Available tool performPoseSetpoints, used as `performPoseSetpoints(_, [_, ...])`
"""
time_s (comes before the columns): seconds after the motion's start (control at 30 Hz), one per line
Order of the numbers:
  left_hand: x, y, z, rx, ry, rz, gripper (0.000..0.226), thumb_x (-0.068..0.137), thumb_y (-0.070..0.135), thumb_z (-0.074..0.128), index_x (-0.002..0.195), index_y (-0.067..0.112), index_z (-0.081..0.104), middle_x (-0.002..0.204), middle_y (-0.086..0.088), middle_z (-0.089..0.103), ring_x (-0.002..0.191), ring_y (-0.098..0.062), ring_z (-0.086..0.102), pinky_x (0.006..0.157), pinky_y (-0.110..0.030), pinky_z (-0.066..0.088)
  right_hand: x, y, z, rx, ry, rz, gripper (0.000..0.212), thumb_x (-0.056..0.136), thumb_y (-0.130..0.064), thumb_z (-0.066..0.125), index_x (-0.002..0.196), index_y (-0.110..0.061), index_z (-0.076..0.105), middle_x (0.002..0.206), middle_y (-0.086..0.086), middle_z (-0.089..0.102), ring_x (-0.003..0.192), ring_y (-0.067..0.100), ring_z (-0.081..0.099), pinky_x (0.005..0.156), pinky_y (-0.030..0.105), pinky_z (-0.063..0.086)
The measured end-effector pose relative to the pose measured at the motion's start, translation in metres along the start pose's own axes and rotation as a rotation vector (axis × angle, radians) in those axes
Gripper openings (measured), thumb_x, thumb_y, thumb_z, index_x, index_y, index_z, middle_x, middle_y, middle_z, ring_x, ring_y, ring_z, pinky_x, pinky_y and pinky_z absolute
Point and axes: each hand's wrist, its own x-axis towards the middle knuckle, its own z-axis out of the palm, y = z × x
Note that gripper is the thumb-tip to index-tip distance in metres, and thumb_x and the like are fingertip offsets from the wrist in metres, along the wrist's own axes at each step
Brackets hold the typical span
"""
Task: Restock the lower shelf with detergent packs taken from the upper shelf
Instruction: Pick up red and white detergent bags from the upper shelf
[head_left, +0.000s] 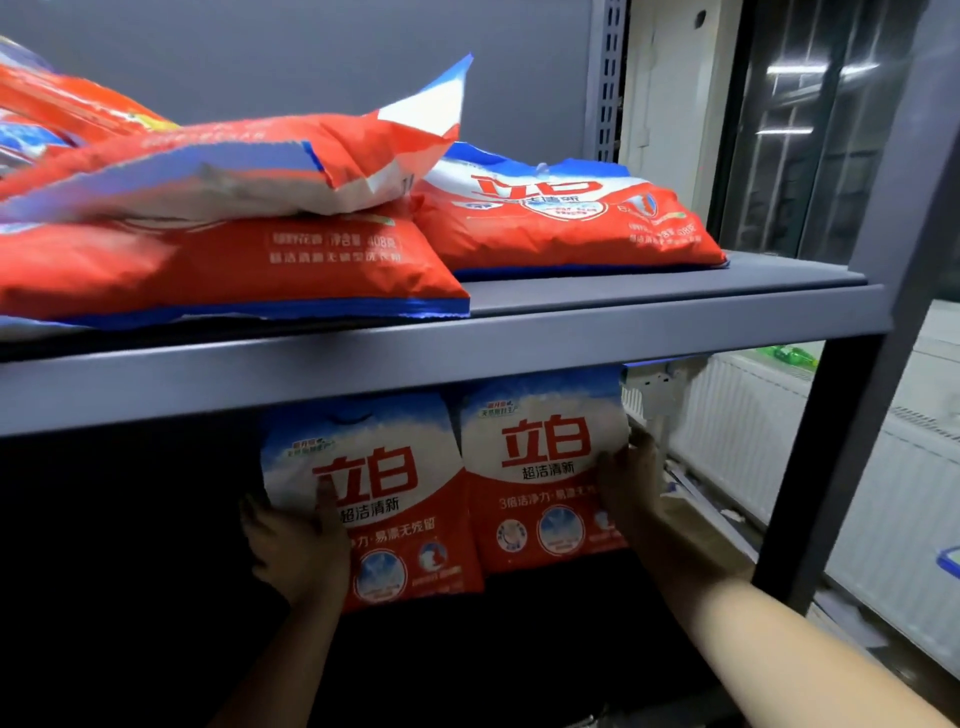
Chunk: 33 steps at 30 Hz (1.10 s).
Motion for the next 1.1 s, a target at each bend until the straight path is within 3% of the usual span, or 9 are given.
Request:
performPoseSetpoints(0.1, [-0.029, -0.006, -0.013, 0.199, -0.113, 0.289, 0.114, 0.072, 0.087, 0.014, 0.151, 0.005, 0.017, 0.157, -0.023, 0.012, 0.143, -0.041, 0.015, 0.113, -0.058, 0.013, -0.028, 0.005, -0.005, -0.317, 0.092, -0.276, 0.057, 0.079, -0.017, 0.062, 0.133, -0.013, 0.044, 0.136, 0.010, 0.046, 0.126, 0.029, 0.040, 0.103, 0.048, 0.035])
performPoseSetpoints(0.2, [-0.055, -0.010, -0.019, 0.418, -0.293, 0.518, 0.116, 0.067, 0.090, 0.003, 0.152, 0.014, 0.016, 0.159, -0.019, 0.003, 0.145, -0.041, 0.003, 0.112, -0.057, 0.000, -0.051, 0.016, -0.010, -0.616, -0.101, -0.545, 0.051, 0.081, -0.034, 0.064, 0.130, -0.023, 0.051, 0.139, 0.001, 0.045, 0.132, 0.024, 0.037, 0.106, 0.046, 0.032])
performPoseSetpoints(0.27, [-0.070, -0.016, -0.016, 0.558, -0.461, 0.542, 0.116, 0.058, 0.094, -0.003, 0.151, 0.025, -0.006, 0.157, -0.012, -0.021, 0.142, -0.040, -0.020, 0.110, -0.059, -0.007, -0.063, 0.023, -0.011, -0.664, -0.247, -0.549, 0.059, 0.082, -0.045, 0.063, 0.136, -0.030, 0.045, 0.145, -0.004, 0.041, 0.137, 0.024, 0.033, 0.110, 0.045, 0.032])
performPoseSetpoints(0.37, [-0.073, -0.025, -0.004, 0.659, -0.589, 0.541, 0.103, 0.067, 0.091, 0.018, 0.141, 0.038, -0.030, 0.145, -0.006, -0.047, 0.132, -0.045, -0.038, 0.110, -0.069, -0.002, -0.071, 0.036, -0.008, -0.734, -0.284, -0.535, 0.069, 0.083, -0.053, 0.061, 0.143, -0.038, 0.031, 0.153, -0.008, 0.027, 0.143, 0.025, 0.020, 0.114, 0.049, 0.027])
performPoseSetpoints(0.5, [-0.060, -0.024, 0.011, 0.666, -0.610, 0.569, 0.097, 0.077, 0.078, 0.030, 0.140, 0.036, -0.031, 0.139, 0.001, -0.054, 0.127, -0.045, -0.043, 0.109, -0.069, 0.000, -0.066, 0.043, -0.002, -0.710, -0.306, -0.438, 0.076, 0.086, -0.050, 0.059, 0.148, -0.039, 0.017, 0.156, -0.007, 0.019, 0.144, 0.025, 0.012, 0.115, 0.046, 0.027])
performPoseSetpoints(0.6, [-0.056, -0.021, 0.020, 0.649, -0.606, 0.567, 0.095, 0.070, 0.080, 0.016, 0.140, 0.036, -0.030, 0.143, 0.000, -0.050, 0.127, -0.044, -0.044, 0.106, -0.067, -0.004, -0.057, 0.041, 0.001, -0.681, -0.334, -0.418, 0.078, 0.084, -0.048, 0.063, 0.147, -0.039, 0.018, 0.155, -0.006, 0.021, 0.143, 0.026, 0.015, 0.113, 0.046, 0.030])
performPoseSetpoints(0.9, [-0.055, 0.001, 0.007, 0.737, -0.667, 0.527, 0.085, 0.088, 0.059, 0.050, 0.148, 0.046, -0.010, 0.156, -0.002, -0.028, 0.141, -0.046, -0.020, 0.112, -0.065, 0.004, -0.054, 0.021, -0.021, -0.690, -0.531, -0.400, 0.073, 0.086, -0.050, 0.059, 0.148, -0.037, 0.023, 0.157, -0.006, 0.018, 0.144, 0.027, 0.014, 0.115, 0.051, 0.025])
performPoseSetpoints(1.0, [-0.065, 0.014, -0.003, 0.712, -0.660, 0.520, 0.070, 0.090, 0.051, 0.053, 0.148, 0.037, 0.018, 0.160, -0.005, 0.006, 0.145, -0.035, 0.011, 0.115, -0.054, 0.019, -0.059, 0.007, -0.032, -0.686, -0.655, -0.306, 0.061, 0.090, -0.050, 0.051, 0.146, -0.036, 0.029, 0.156, -0.004, 0.023, 0.144, 0.026, 0.019, 0.115, 0.049, 0.024])
performPoseSetpoints(1.1, [-0.086, 0.027, -0.020, 0.478, -0.717, 0.502, 0.057, 0.091, 0.041, 0.057, 0.142, 0.028, 0.033, 0.140, -0.001, 0.047, 0.125, -0.019, 0.048, 0.103, -0.035, 0.042, -0.067, -0.010, -0.046, -0.676, -0.737, -0.184, 0.051, 0.095, -0.052, 0.040, 0.142, -0.034, 0.038, 0.151, -0.001, 0.035, 0.138, 0.025, 0.034, 0.112, 0.040, 0.029])
